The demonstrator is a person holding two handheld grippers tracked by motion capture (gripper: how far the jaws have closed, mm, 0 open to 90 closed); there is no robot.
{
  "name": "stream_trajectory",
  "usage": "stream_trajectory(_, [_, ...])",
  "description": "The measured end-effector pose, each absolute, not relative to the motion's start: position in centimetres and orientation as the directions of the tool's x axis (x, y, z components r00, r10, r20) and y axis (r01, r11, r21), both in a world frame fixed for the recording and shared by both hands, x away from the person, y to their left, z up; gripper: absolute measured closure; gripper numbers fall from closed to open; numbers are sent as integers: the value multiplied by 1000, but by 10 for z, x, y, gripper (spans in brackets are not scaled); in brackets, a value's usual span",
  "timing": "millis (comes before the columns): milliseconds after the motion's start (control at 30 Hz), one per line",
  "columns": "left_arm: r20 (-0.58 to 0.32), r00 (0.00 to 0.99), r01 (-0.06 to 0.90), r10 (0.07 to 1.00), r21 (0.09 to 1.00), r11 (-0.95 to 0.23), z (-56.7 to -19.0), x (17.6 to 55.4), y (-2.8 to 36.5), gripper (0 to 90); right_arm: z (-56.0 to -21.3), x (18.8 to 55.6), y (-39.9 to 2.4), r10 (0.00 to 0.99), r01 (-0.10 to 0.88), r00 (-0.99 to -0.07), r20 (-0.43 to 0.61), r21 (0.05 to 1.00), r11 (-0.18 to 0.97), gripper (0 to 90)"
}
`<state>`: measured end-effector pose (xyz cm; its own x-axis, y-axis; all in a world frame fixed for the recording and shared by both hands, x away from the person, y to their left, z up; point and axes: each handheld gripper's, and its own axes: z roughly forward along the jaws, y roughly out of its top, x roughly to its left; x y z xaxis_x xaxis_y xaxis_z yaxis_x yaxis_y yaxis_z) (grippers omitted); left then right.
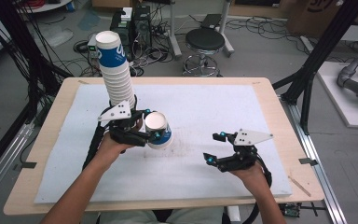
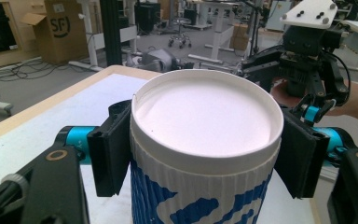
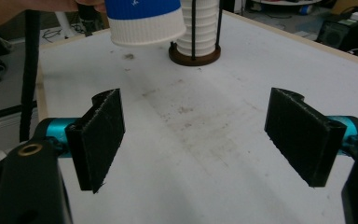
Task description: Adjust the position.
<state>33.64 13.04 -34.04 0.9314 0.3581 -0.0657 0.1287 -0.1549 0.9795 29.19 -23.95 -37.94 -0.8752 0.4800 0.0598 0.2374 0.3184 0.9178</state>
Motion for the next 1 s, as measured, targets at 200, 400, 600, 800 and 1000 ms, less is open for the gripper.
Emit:
stream_trajectory(200, [-65,940,124,335,980,-157,-342,336,123,291,-375,299,-225,447,218,-893,55,921,323,205])
stream_trajectory(400, [-70,949,122,308,980,-154,-343,335,117,292,-373,303,-212,410,198,-911,51,925,325,204])
stream_trajectory(600, [-70,960,115,270,981,-155,-344,333,108,292,-375,304,-201,362,190,-930,62,925,328,204])
stream_trajectory(800, [-65,974,102,218,982,-161,-345,329,99,293,-376,306,-193,340,188,-938,68,924,333,204])
stream_trajectory(1000, [-59,983,89,176,982,-169,-346,326,91,294,-377,306,-185,309,188,-948,79,922,340,204])
